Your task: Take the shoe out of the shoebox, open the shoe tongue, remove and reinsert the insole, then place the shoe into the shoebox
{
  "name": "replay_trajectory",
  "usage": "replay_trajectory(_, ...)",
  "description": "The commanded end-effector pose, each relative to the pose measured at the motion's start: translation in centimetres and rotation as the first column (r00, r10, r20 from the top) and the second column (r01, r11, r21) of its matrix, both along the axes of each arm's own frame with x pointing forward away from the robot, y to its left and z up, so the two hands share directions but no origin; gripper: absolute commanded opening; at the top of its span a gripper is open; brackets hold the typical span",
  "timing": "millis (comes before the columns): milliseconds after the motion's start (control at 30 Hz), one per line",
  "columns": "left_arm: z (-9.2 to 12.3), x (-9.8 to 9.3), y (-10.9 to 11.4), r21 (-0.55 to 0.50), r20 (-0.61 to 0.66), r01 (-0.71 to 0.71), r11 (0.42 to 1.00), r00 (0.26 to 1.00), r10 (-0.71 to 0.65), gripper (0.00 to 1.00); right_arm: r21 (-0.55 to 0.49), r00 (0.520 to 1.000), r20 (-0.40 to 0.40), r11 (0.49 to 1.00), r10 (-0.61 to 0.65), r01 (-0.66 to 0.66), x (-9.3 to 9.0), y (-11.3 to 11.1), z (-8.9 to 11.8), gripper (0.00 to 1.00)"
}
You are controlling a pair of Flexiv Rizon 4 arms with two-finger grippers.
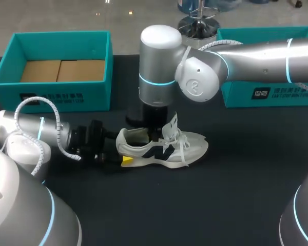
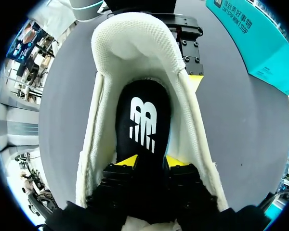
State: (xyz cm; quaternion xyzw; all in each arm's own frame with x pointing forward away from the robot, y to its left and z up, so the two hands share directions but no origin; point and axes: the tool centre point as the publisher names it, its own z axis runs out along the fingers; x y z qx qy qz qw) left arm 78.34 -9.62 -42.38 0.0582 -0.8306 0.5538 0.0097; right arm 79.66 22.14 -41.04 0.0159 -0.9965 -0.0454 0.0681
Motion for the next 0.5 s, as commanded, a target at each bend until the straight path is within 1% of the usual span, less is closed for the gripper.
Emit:
replay_trajectory(33, 0.1, 0.0, -0.2, 0.001, 0.0, 0.001, 1.0, 1.0, -0.001, 0.0, 0.011, 1.0, -0.029, 1.0, -0.01, 0.01, -0.2, 0.1, -1.3, 0.07)
replay_trajectory(67, 0.1, 0.0, -0.2, 0.001, 0.0, 0.001, 1.0, 1.0, -0.001, 0.0, 0.013, 0.999, -0.038, 1.0, -0.015, 0.016, -0.4, 0.0, -1.4, 0.0)
replay_trajectory(267, 0.1, 0.0, -0.2, 0.001, 0.0, 0.001, 1.0, 1.0, -0.001, 0.0, 0.017, 0.997, -0.064, 0.999, -0.035, 0.037, -1.0, -0.8, -1.0, 0.0)
replay_trajectory(400, 0.1, 0.0, -0.2, 0.001, 0.0, 0.001, 1.0, 1.0, -0.001, 0.0, 0.012, 0.996, -0.07, 0.999, -0.046, 0.047, -1.5, -1.8, 0.1, 0.0)
replay_trajectory(500, 0.1, 0.0, -0.2, 0.001, 0.0, 0.001, 1.0, 1.0, -0.001, 0.0, 0.012, 0.997, -0.068, 0.999, -0.043, 0.044, -1.6, -2.4, 1.6, 0.0)
